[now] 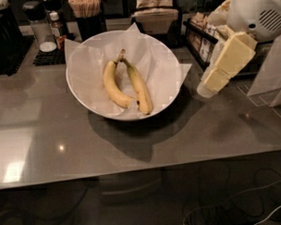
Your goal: Pick banana from white bowl
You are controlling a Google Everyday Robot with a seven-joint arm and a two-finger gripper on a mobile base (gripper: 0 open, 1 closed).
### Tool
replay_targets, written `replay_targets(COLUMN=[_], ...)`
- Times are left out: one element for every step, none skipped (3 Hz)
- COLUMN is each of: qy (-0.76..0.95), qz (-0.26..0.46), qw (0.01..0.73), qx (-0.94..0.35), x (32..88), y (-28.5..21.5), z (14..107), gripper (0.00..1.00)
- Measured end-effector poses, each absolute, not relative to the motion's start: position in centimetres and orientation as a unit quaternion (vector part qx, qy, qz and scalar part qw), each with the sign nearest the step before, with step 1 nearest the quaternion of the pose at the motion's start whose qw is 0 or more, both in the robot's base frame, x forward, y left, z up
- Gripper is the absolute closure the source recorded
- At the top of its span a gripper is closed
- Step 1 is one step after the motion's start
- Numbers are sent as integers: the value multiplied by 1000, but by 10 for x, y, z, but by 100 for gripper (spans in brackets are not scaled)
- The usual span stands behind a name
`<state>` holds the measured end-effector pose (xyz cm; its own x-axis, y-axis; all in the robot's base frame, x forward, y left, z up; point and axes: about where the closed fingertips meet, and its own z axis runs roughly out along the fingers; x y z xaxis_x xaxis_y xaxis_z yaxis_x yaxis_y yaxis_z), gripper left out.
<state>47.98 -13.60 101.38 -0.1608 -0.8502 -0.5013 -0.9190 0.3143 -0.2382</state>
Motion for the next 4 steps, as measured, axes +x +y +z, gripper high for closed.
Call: replay_targets(qy=[731, 728, 736, 737], qz=[100, 102, 135, 172], qw=[297, 298, 300, 290], qx=[-607, -609, -591, -586], x=[496, 497, 506, 527], y=[-87, -83, -74, -40], z=[1022, 1023, 1006, 980], gripper=[0, 0, 0, 0])
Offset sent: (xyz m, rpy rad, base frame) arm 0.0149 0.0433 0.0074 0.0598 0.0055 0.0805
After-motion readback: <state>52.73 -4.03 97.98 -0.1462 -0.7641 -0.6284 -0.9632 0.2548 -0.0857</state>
